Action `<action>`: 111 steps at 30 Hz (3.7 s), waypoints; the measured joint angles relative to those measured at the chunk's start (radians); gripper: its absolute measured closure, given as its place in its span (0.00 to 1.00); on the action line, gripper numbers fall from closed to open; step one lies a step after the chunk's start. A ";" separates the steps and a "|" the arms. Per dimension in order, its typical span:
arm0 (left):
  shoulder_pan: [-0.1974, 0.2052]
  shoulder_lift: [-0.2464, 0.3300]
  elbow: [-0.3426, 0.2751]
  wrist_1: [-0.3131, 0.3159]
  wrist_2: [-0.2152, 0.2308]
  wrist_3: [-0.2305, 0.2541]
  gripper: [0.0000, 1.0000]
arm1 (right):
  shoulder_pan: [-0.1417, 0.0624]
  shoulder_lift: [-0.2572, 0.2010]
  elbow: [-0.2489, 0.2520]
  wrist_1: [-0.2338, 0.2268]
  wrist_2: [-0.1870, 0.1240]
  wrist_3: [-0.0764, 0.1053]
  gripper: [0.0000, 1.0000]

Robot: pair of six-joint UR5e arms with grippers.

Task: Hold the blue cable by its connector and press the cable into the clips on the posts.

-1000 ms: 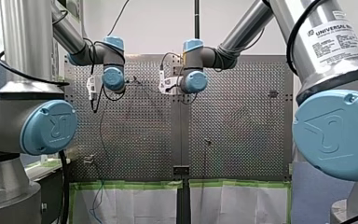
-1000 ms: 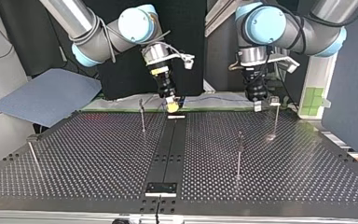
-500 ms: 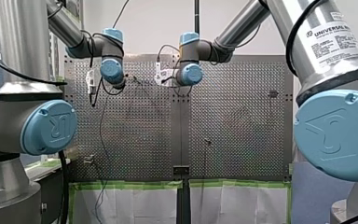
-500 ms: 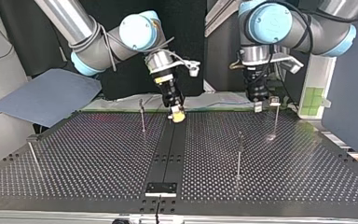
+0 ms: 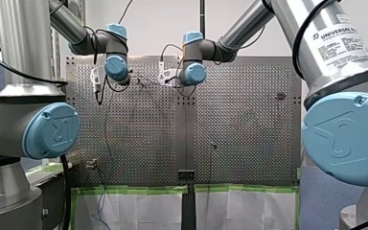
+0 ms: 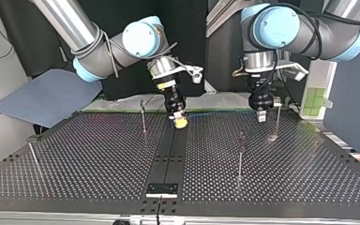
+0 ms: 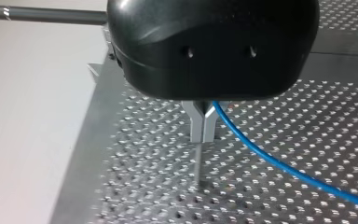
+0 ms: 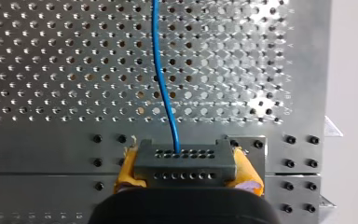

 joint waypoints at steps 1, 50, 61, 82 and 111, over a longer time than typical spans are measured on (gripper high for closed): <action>0.001 0.005 0.003 0.000 0.000 0.000 1.00 | -0.001 0.005 -0.005 0.005 0.000 0.002 1.00; 0.007 -0.131 0.099 0.017 0.025 -0.021 1.00 | -0.024 0.095 -0.162 0.048 -0.027 0.033 1.00; 0.015 -0.157 0.123 0.029 0.020 -0.041 1.00 | -0.025 0.123 -0.181 0.059 -0.030 0.030 1.00; 0.045 -0.240 0.218 0.026 0.045 -0.083 1.00 | -0.042 0.174 -0.229 0.060 -0.035 0.031 1.00; 0.135 -0.285 0.244 0.045 0.209 -0.196 1.00 | -0.080 0.183 -0.252 0.060 -0.056 0.033 1.00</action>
